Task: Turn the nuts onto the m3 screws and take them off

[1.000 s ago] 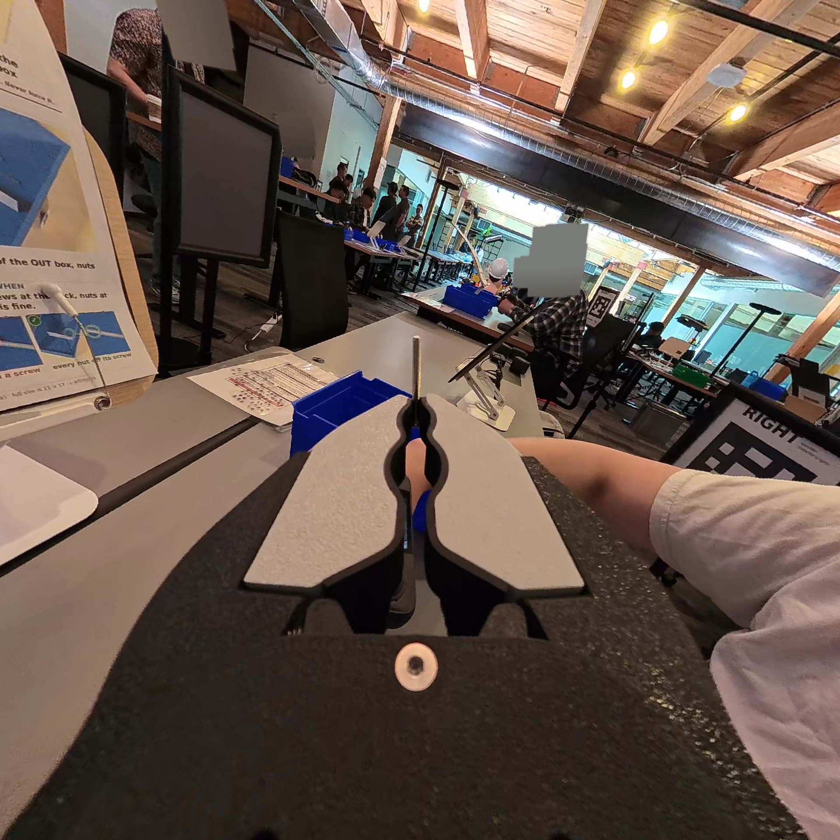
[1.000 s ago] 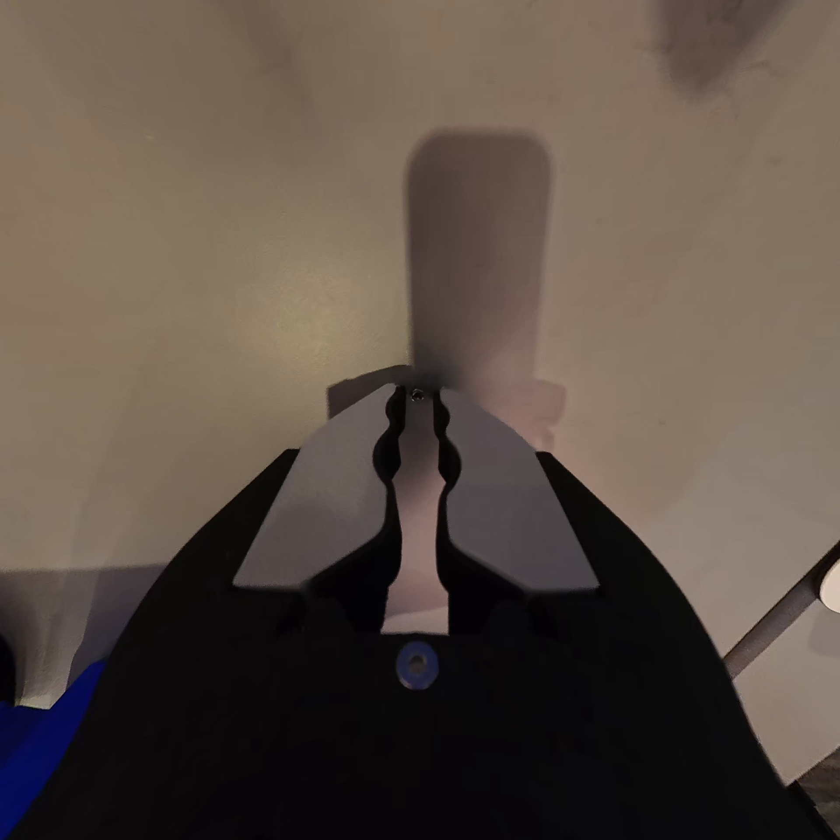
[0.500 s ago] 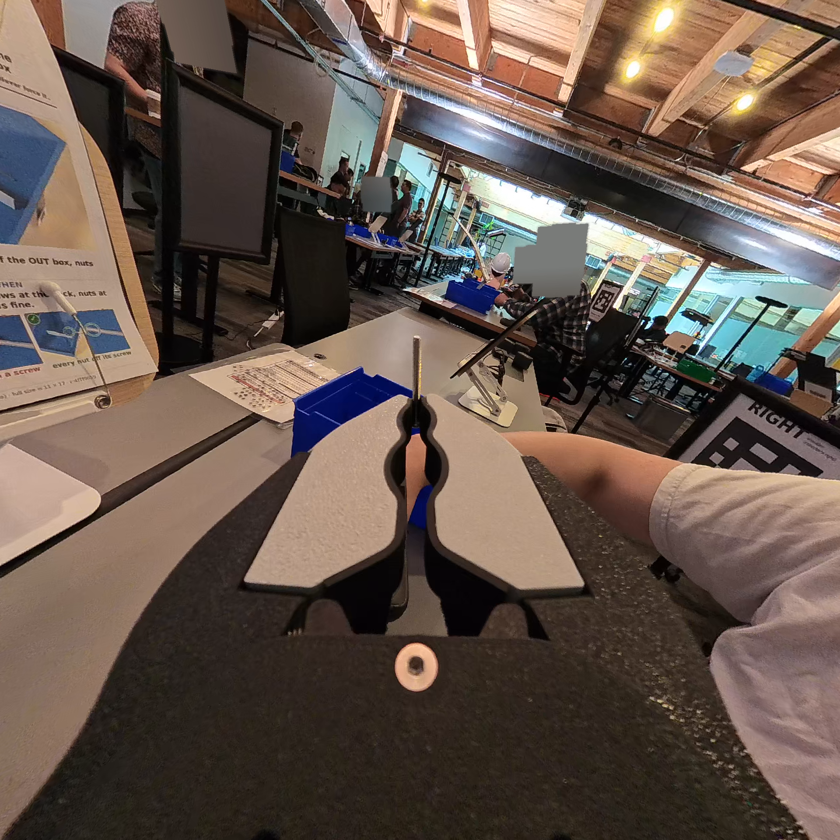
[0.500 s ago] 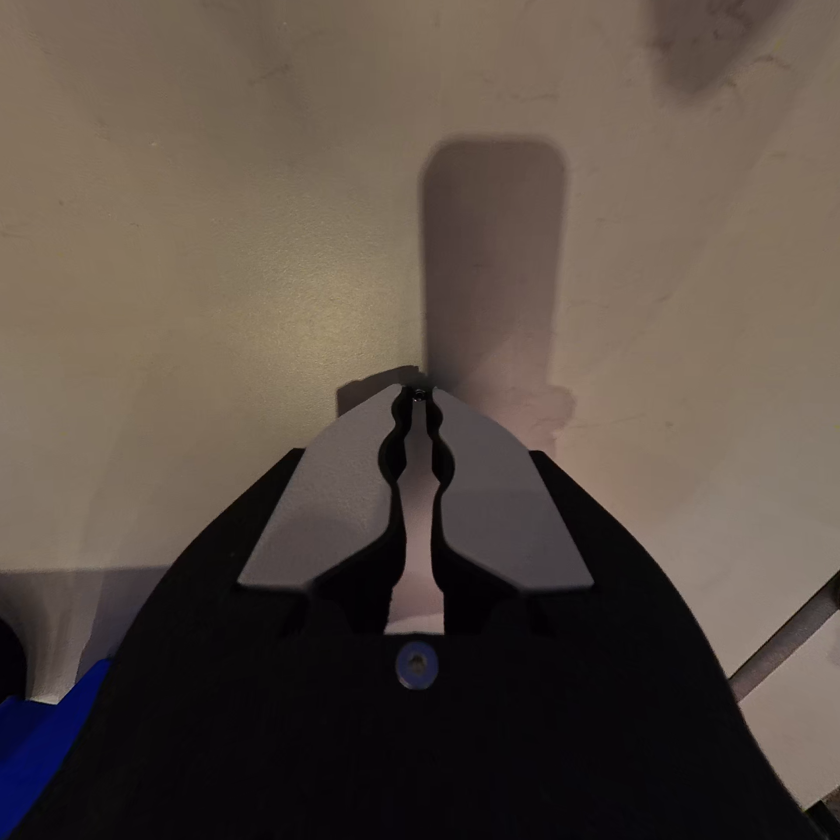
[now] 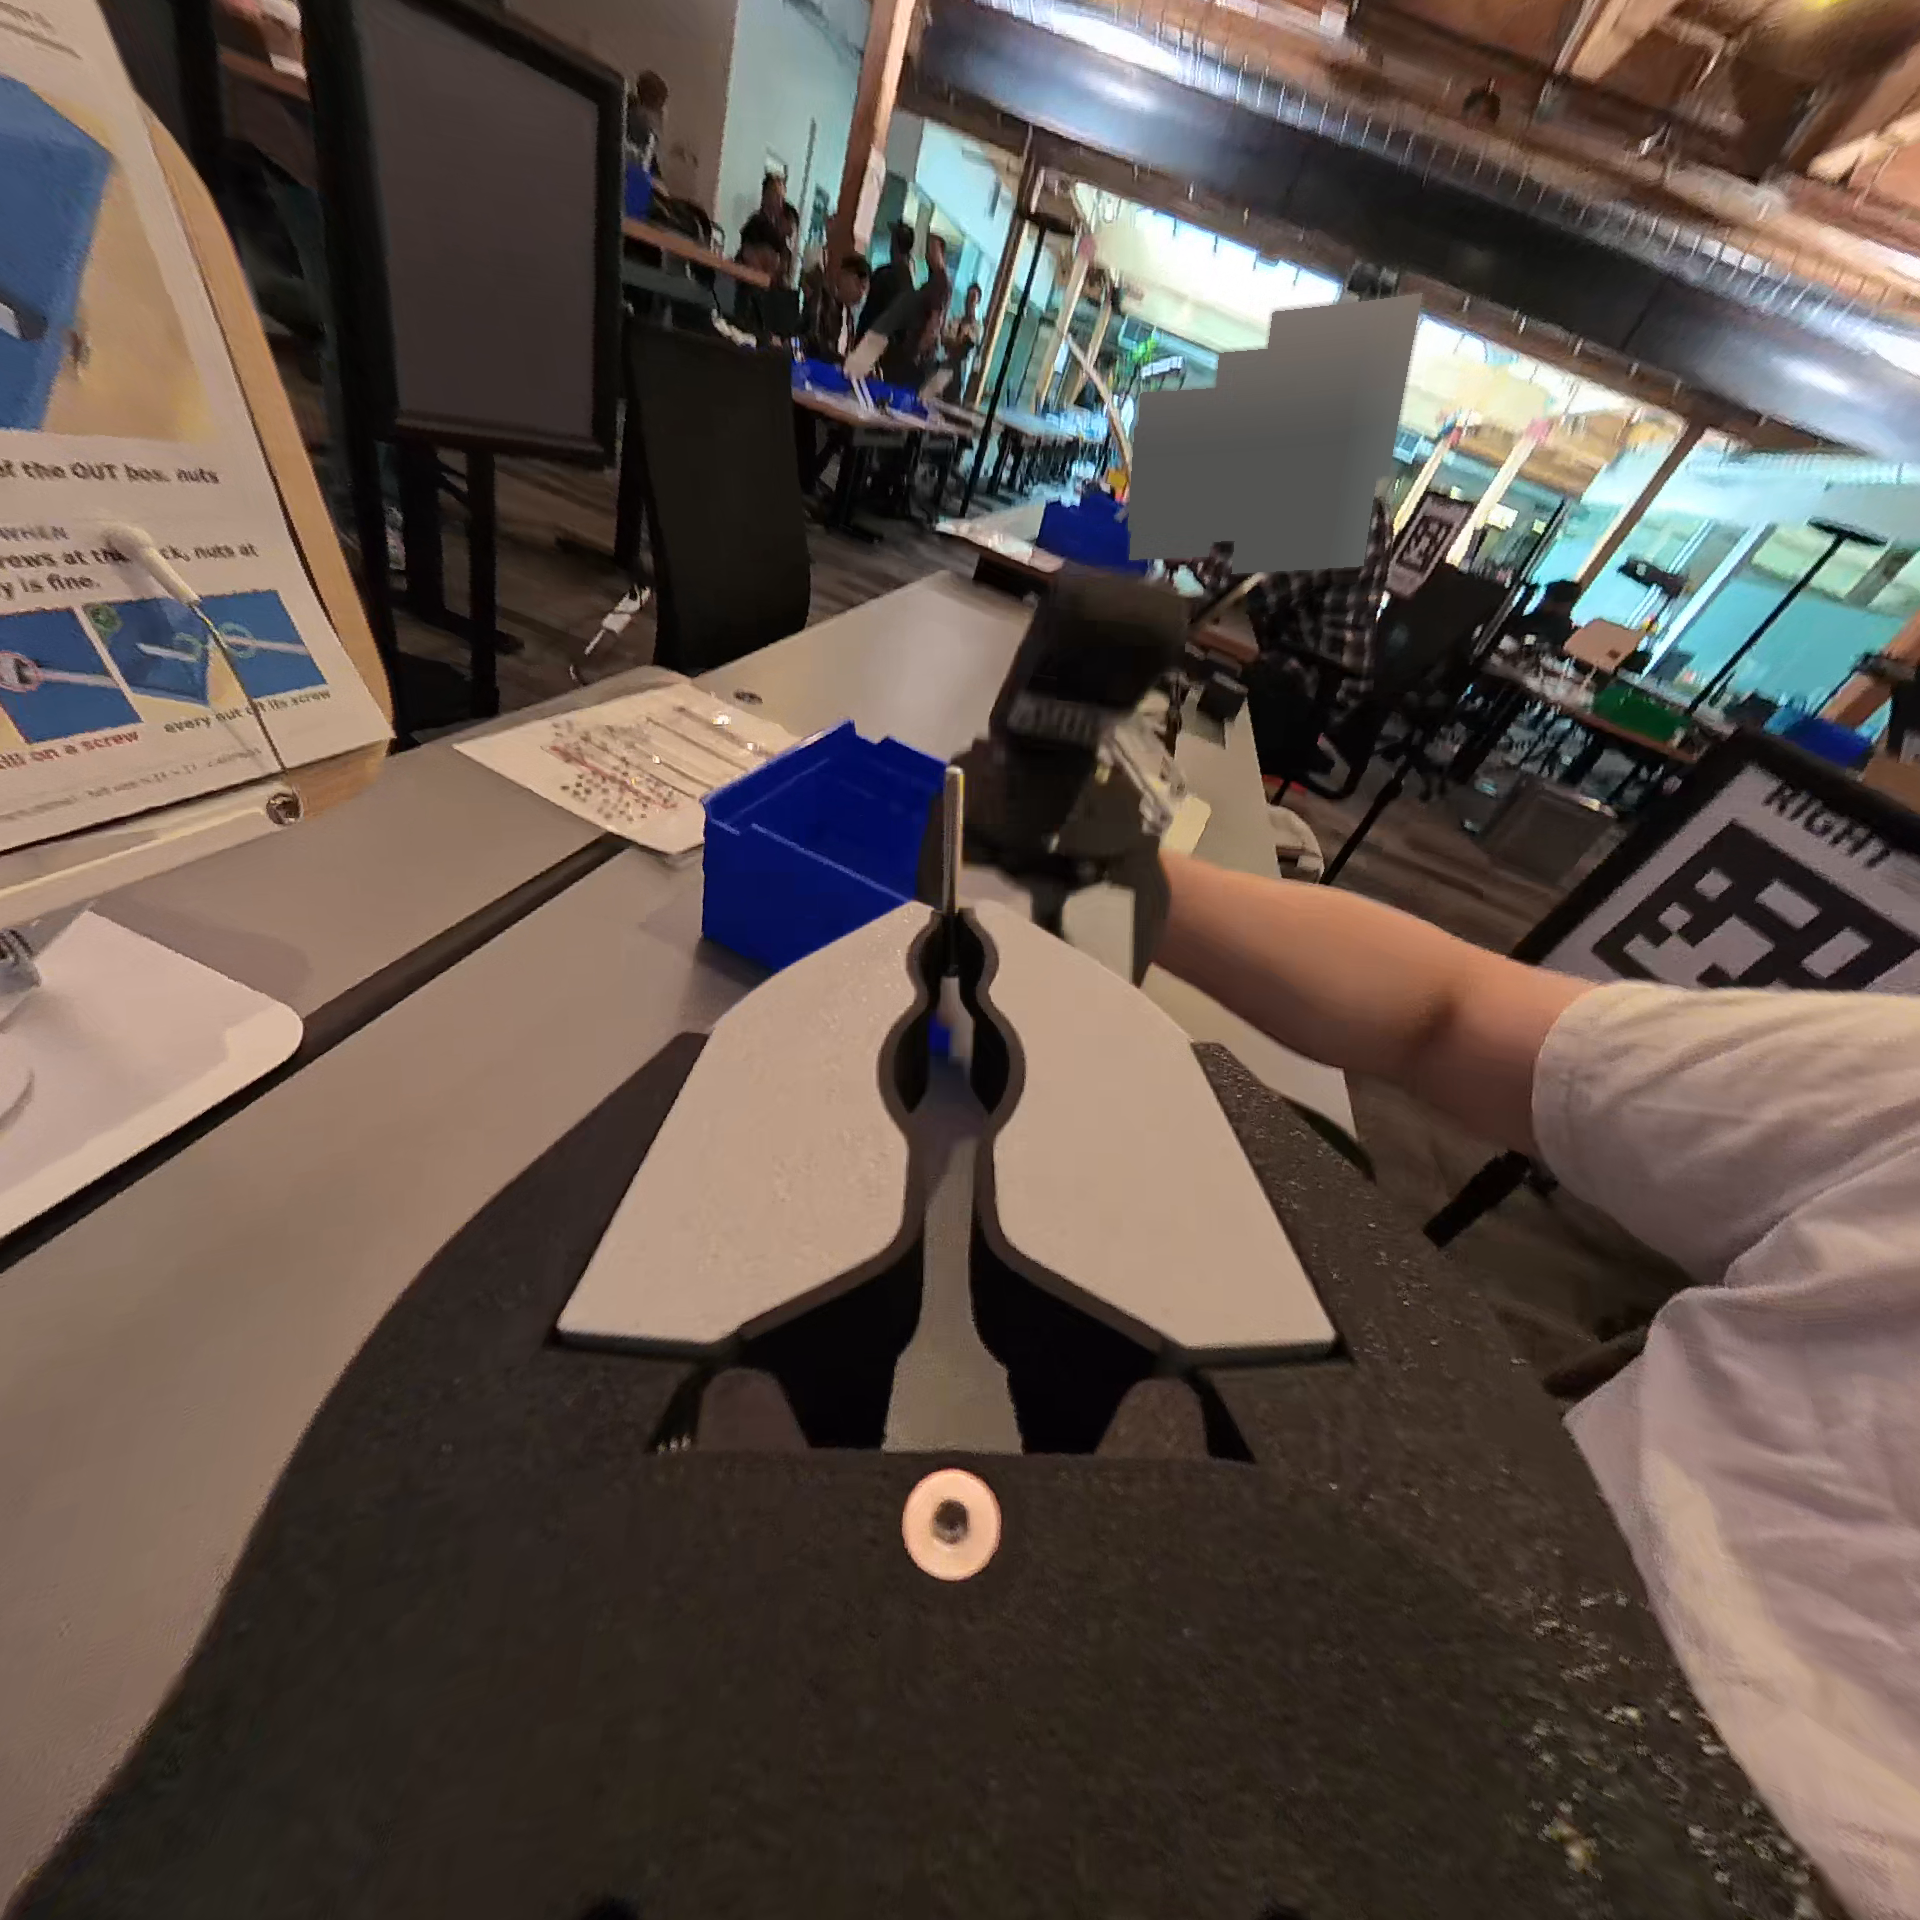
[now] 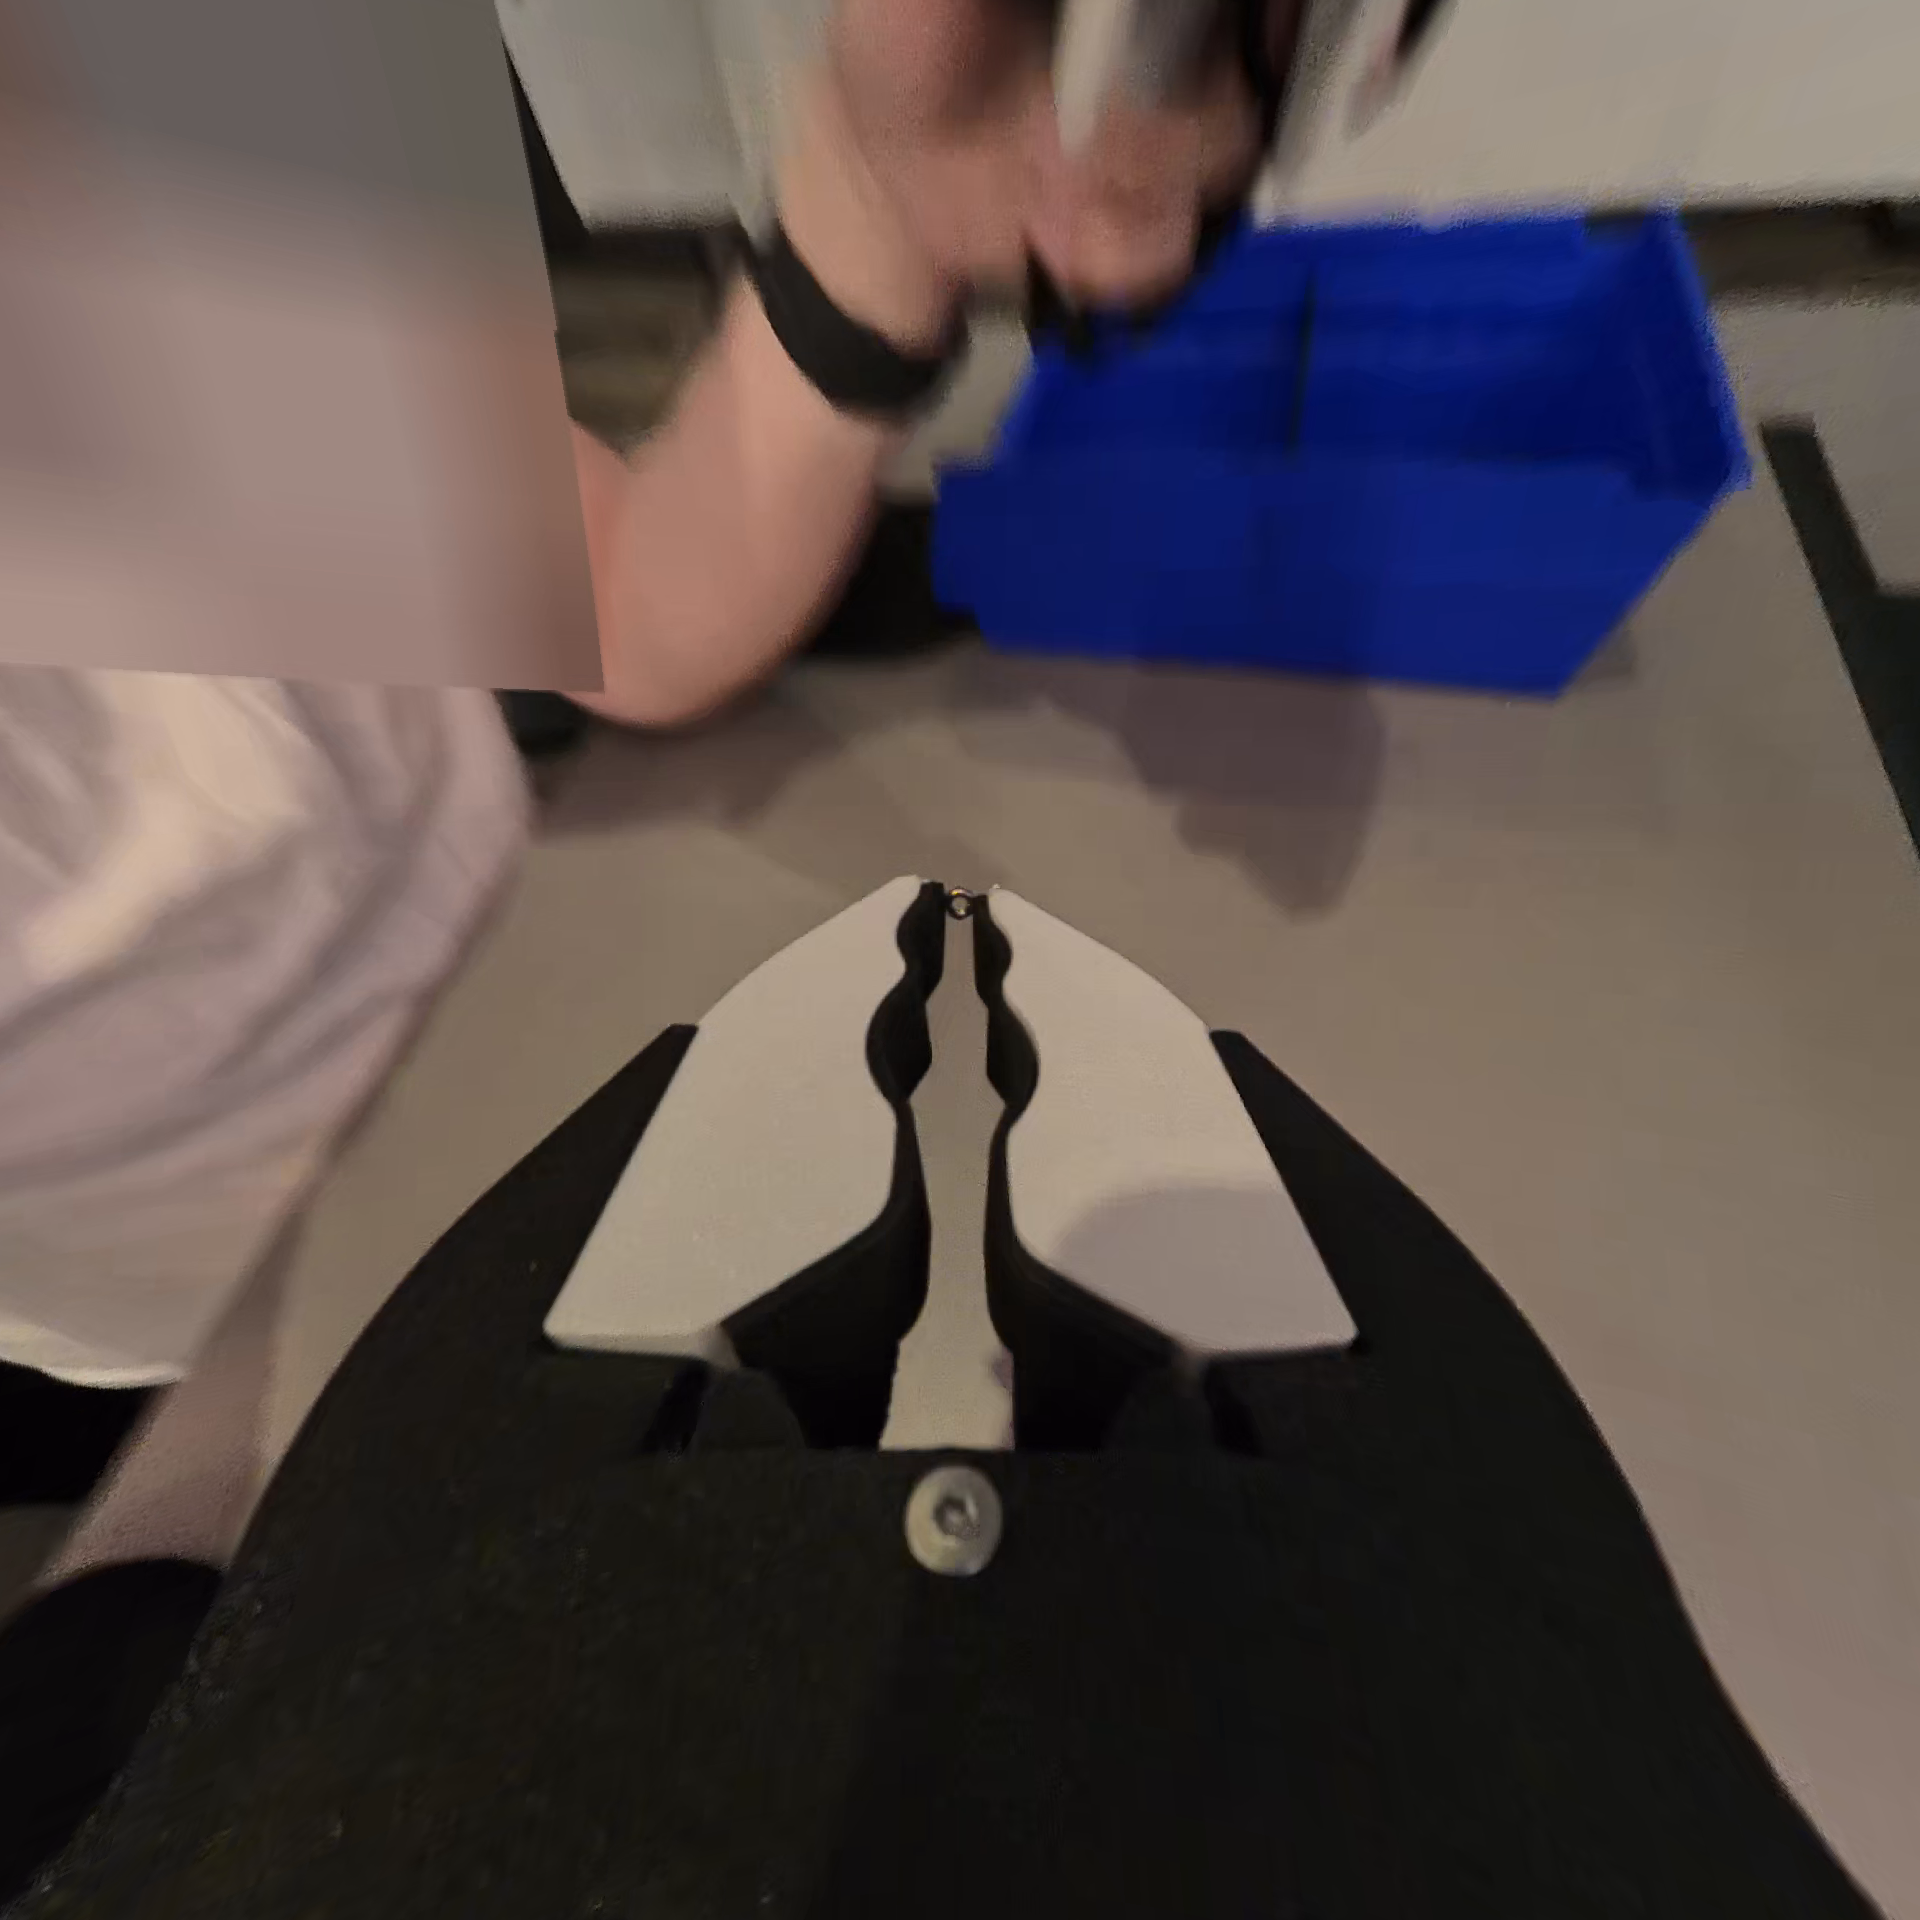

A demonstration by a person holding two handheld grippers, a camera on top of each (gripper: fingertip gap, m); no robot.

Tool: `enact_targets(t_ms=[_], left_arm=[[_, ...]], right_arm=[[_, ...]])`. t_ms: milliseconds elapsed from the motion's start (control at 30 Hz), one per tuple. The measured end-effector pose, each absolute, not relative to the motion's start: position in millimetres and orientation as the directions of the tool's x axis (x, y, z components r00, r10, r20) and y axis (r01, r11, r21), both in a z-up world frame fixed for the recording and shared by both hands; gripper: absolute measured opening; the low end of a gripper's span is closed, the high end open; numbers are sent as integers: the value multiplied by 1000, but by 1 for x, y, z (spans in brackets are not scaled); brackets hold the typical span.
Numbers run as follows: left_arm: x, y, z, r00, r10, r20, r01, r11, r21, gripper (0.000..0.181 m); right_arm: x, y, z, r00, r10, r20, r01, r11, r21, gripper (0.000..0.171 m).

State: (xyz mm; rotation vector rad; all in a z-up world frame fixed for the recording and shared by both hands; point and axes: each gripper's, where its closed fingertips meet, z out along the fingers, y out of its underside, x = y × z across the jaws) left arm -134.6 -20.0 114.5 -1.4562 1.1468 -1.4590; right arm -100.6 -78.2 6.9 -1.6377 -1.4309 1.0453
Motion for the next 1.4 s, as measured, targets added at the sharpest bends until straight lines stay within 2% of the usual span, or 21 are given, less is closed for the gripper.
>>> enact_targets(t_ms=[100,200,367,533,700,867,1033,1400], left_arm=[[-124,-31,101,-71,-959,274,-175,-259,-950,1],[-110,-51,93,-124,-956,267,-248,-230,-941,2],[-92,-98,94,-283,-920,270,-304,-181,-935,2],[-82,-129,99,-333,-917,219,-309,-113,-944,2],[-80,-142,100,-357,-910,209,-320,-91,-943,2],[-74,-127,86,-275,-933,230,-373,-117,-920,2],[-73,-122,78,-265,-926,271,-405,-148,-902,2],[-73,-121,75,-264,-924,275,-417,-148,-897,2]], right_arm=[[-90,-102,66,-63,982,-177,177,-163,-971,5],[-76,-119,110,-180,963,-199,-10,-204,-979,5],[-60,-134,145,-305,927,-219,-146,-273,-951,5],[-53,-138,154,-329,916,-230,-181,-300,-937,5],[-59,-130,147,-236,933,-273,-95,-302,-949,5],[-75,-125,126,-72,963,-259,182,-243,-953,5],[-83,-118,111,45,988,-147,423,-152,-894,5],[-78,-108,104,87,994,65,605,-1,-796,5]])
